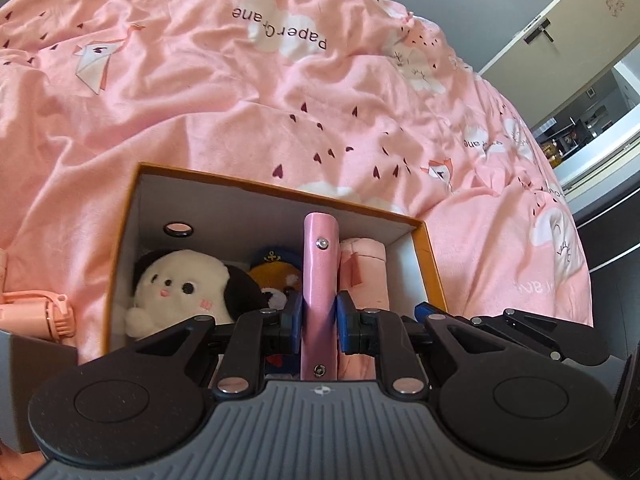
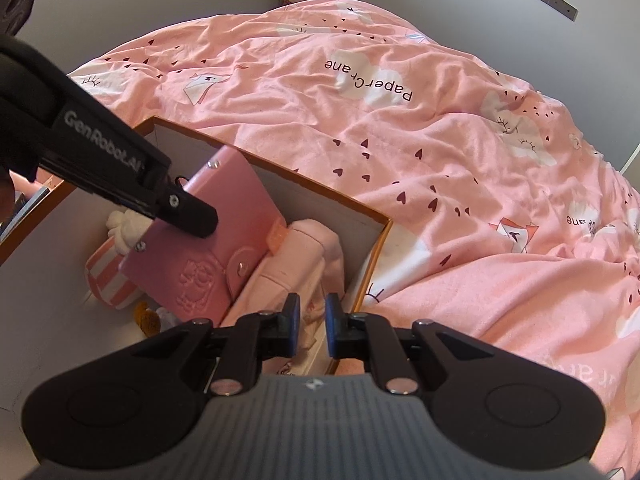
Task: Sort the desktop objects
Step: 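Lower the pink pouch into the box and open the right tool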
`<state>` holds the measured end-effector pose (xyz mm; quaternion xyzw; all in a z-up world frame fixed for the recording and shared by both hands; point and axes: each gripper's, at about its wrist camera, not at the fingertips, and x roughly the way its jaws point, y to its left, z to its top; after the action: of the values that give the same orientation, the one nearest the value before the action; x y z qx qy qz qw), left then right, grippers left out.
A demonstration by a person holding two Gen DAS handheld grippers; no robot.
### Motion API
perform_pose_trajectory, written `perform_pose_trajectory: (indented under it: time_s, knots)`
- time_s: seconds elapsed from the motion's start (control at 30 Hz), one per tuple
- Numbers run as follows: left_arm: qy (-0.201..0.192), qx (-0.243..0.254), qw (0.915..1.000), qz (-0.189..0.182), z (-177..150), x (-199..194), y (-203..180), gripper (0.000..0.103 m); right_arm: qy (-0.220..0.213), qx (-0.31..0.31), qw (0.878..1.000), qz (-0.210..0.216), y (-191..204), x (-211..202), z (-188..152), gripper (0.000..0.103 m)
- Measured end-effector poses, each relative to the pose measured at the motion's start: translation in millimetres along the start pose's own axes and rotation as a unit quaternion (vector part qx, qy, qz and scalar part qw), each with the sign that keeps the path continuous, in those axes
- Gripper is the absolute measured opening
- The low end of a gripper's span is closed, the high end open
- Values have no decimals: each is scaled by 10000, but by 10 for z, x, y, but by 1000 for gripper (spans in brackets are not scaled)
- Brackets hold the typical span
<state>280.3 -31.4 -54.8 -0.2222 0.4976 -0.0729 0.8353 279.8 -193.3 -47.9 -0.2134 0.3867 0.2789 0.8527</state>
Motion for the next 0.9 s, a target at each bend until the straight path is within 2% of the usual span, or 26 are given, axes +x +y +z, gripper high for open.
perform_pose_trajectory:
  time_s: [0.27,0.4,0.5,0.57,0.77,0.87,0.9]
  knots:
    - [89,114,9998,-106,20,142,-160,19,-57,279,9994,211,-72,-167,-37,13]
    - [71,208,9997,-62,15,196,-215,20,-2,292,9993,213,-61,-172,-53,14]
    - [98,255,9995,131,10,250,-228,21,-9,381,9989,279,-49,-180,-57,14]
    - [157,247,9995,86,19,262,-201,21,-70,452,9982,389,-36,-225,-54,14]
    - [286,207,9994,-61,63,240,-151,21,-212,658,9915,1100,59,-338,0,23]
    - [350,197,9991,-168,70,226,-154,21,-182,608,9922,1069,153,-281,45,28]
    - [366,214,9989,-181,71,221,-160,21,-176,619,9927,1016,173,-251,60,34]
